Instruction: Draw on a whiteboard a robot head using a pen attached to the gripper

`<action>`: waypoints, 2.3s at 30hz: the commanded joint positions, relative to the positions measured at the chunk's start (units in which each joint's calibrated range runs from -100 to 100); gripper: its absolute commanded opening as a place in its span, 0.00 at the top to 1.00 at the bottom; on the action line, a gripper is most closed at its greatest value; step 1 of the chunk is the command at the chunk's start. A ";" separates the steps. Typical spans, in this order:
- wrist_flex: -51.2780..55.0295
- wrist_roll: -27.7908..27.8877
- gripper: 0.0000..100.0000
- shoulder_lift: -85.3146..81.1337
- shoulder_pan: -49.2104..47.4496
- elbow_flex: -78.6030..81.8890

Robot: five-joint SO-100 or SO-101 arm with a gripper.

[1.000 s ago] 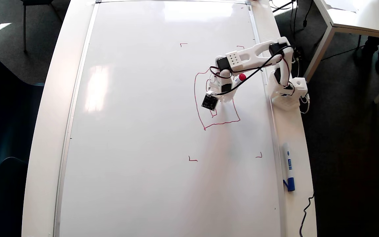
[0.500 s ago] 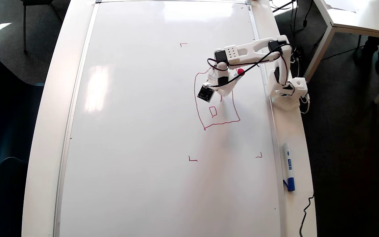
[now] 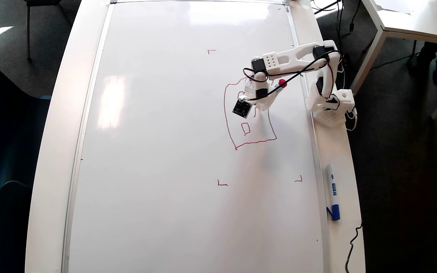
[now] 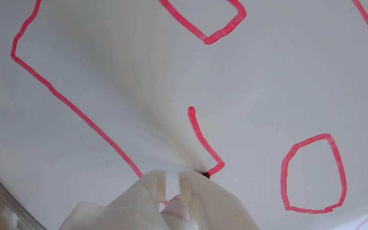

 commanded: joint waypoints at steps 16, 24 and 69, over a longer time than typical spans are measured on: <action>-5.63 -1.57 0.99 -1.61 -4.42 0.89; -8.58 -1.40 0.99 -1.52 -4.34 0.89; -2.15 3.42 0.99 11.56 -0.95 -35.87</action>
